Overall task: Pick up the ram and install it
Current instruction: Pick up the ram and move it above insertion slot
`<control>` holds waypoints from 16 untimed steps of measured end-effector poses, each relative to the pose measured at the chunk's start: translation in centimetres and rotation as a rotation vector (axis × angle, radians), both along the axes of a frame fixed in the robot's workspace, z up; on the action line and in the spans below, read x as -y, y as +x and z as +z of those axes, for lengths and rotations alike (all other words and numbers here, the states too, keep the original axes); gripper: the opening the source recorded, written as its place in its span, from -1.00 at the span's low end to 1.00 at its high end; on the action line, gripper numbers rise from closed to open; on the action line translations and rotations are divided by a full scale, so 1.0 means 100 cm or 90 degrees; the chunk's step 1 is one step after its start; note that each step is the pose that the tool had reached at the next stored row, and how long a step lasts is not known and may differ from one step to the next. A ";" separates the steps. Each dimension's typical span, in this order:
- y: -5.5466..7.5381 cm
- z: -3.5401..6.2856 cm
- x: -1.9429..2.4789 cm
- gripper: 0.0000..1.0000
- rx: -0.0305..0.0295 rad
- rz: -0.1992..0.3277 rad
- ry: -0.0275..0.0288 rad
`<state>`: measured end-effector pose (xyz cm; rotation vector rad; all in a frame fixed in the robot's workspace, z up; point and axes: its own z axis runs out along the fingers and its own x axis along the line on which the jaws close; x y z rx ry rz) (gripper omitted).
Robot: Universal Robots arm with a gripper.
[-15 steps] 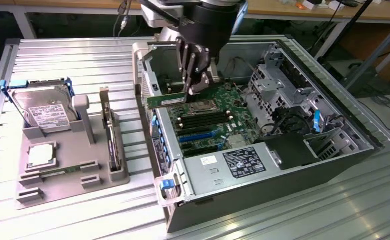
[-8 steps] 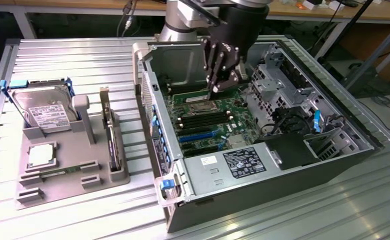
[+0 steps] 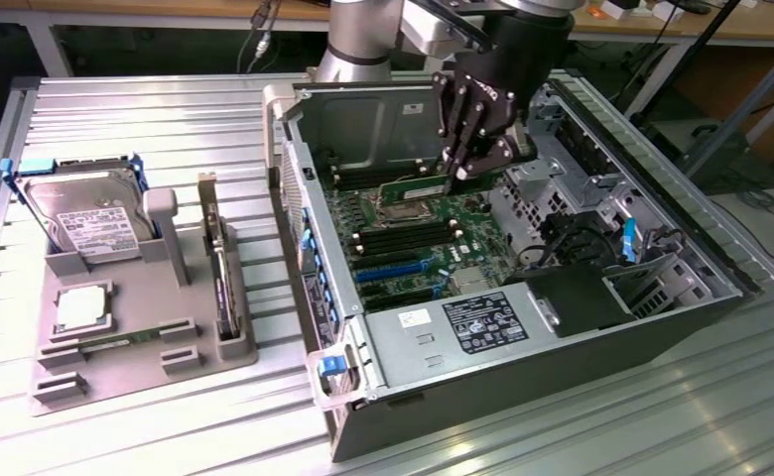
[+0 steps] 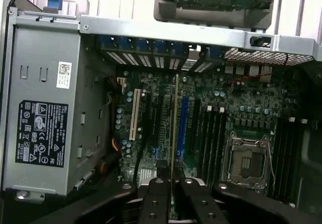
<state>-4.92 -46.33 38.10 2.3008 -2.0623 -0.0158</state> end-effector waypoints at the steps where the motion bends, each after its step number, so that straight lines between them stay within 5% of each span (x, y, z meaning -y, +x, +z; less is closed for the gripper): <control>1: 0.001 -0.0001 -0.0010 -0.73 -0.0001 0.000 0.0000; 4: 0.002 -0.0026 -0.0165 -0.73 -0.0002 -0.001 0.0000; 16: 0.022 -0.0319 -0.0237 -0.73 -0.0053 -0.023 0.0000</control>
